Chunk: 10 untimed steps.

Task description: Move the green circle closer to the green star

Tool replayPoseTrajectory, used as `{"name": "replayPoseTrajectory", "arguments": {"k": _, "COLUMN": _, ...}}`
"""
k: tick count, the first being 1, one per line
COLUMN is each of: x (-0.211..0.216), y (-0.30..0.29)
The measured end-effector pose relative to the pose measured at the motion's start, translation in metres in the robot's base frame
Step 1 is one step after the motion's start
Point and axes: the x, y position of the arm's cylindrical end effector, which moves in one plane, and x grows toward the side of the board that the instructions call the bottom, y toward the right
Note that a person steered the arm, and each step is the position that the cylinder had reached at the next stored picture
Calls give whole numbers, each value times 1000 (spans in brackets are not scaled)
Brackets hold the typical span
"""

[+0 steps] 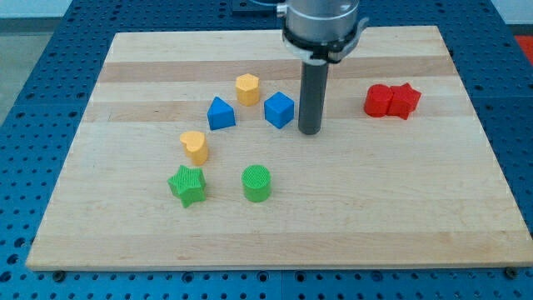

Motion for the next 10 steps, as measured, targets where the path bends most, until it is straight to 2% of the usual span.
{"name": "replayPoseTrajectory", "arguments": {"k": 1, "x": 34, "y": 0}}
{"name": "replayPoseTrajectory", "arguments": {"k": 3, "x": 43, "y": 0}}
{"name": "replayPoseTrajectory", "arguments": {"k": 5, "x": 49, "y": -54}}
{"name": "replayPoseTrajectory", "arguments": {"k": 6, "x": 49, "y": -56}}
{"name": "replayPoseTrajectory", "arguments": {"k": 7, "x": 55, "y": -27}}
{"name": "replayPoseTrajectory", "arguments": {"k": 8, "x": 72, "y": -30}}
{"name": "replayPoseTrajectory", "arguments": {"k": 9, "x": 94, "y": -50}}
{"name": "replayPoseTrajectory", "arguments": {"k": 10, "x": 94, "y": -75}}
